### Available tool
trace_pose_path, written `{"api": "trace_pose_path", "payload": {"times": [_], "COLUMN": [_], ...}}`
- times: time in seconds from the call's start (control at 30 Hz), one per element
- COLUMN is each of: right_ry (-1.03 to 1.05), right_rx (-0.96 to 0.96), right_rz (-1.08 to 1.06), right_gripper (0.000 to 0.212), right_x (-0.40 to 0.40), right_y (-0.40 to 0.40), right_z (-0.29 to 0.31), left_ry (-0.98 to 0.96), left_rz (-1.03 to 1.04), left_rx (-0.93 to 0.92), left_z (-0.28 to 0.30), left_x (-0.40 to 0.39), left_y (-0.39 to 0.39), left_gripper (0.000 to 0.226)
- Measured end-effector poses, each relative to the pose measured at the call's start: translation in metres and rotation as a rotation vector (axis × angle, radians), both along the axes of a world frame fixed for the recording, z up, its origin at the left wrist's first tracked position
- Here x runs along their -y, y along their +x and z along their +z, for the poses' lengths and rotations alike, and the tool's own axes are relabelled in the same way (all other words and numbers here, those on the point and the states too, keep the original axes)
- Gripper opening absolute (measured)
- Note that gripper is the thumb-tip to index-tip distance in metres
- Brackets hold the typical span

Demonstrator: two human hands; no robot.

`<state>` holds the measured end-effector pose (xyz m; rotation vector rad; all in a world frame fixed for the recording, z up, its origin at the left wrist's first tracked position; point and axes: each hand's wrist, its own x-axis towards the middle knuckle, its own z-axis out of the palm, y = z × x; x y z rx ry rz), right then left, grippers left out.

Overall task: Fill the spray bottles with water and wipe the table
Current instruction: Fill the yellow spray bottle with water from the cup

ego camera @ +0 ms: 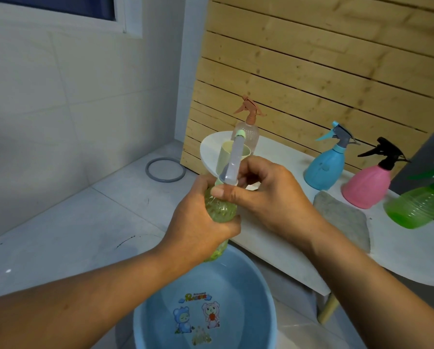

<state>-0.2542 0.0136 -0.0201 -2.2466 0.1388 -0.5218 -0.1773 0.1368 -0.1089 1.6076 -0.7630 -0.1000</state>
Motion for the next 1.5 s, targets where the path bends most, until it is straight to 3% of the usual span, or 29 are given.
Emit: {"api": "trace_pose_path", "payload": {"times": [0.1,0.5,0.67,0.77,0.87,0.93,1.13,1.43,1.5], "right_ry": [0.041,-0.066,0.079,0.108,0.245,0.287,0.143,-0.236,-0.317], "right_rx": [0.101,0.07,0.117,0.134,0.076,0.021,-0.082,-0.085,-0.115], "right_rz": [-0.143,-0.176,-0.187,-0.169,-0.037,0.097,0.229,-0.115,-0.218], "right_gripper": [0.056,0.056,0.05,0.034,0.015,0.016,0.013,0.015,0.024], "right_x": [-0.017,-0.022,-0.022,-0.02,-0.009,0.004,0.037,0.099,0.119], "right_y": [0.001,-0.004,0.002,0.006,0.008,0.007,0.006,0.006,0.006], "right_z": [-0.011,-0.023,-0.015,-0.009,0.001,0.01,0.046,0.087,0.088], "left_ry": [-0.024,-0.024,0.016,0.017,0.016,0.023,0.049,-0.014,-0.024], "left_rz": [-0.028,0.035,0.014,-0.032,-0.031,-0.022,-0.082,-0.09,-0.098], "left_rx": [-0.017,0.006,0.017,0.02,-0.018,-0.017,-0.015,0.015,0.009], "left_z": [0.001,0.01,0.006,0.003,0.003,0.005,0.028,0.06,0.059], "left_x": [0.002,-0.001,-0.001,-0.001,0.001,0.003,0.021,0.126,0.155], "left_y": [-0.001,0.005,0.008,0.006,0.008,0.011,0.02,0.029,0.027], "left_gripper": [0.064,0.06,0.066,0.074,0.069,0.065,0.062,0.059,0.061]}}
